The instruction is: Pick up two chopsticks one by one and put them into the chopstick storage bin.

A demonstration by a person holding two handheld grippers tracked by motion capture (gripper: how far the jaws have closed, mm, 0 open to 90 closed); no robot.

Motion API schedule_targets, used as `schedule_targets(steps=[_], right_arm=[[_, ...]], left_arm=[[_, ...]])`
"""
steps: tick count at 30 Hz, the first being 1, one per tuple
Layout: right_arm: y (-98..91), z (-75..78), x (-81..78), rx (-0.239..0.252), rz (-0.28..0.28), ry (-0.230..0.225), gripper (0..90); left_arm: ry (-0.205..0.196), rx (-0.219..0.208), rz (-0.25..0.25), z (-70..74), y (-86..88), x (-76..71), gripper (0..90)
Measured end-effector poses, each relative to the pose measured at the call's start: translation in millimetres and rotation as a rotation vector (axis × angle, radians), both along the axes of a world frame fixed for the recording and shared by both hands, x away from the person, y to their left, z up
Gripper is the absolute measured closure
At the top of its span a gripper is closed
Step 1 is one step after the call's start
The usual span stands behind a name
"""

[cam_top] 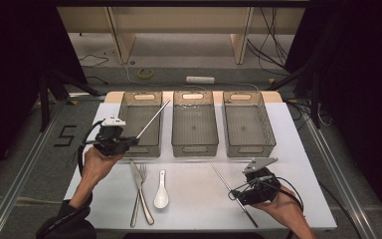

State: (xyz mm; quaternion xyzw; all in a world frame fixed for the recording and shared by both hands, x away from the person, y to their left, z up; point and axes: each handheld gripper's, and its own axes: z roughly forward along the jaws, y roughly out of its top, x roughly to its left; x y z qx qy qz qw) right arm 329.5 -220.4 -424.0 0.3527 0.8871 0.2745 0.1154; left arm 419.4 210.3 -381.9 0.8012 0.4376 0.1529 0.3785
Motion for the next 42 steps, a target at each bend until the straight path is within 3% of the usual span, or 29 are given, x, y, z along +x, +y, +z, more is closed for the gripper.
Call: schedule_targets(steps=[6, 24, 39, 41, 42], right_arm=[[0.1, -0.2, -0.4, 0.004, 0.000, 0.000, 26.6], [1.3, -3.5, -3.7, 0.004, 0.022, 0.012, 25.7], [3.0, -3.9, -5.0, -0.004, 0.029, 0.012, 26.0], [2.9, -4.0, -5.1, -0.004, 0.029, 0.012, 26.0], [2.9, -4.1, -5.1, -0.003, 0.027, 0.012, 26.0]], left_arm=[[0.014, -0.003, 0.050, 0.4, 11.5, 14.7, 86.3], [0.082, -0.008, 0.192, -18.3, 31.3, 60.7, 86.2], [0.117, -0.021, 0.299, -27.6, 35.4, 82.9, 85.6], [0.131, -0.029, 0.315, -29.2, 36.1, 85.1, 84.5], [0.143, -0.038, 0.316, -30.1, 36.3, 86.2, 78.7]])
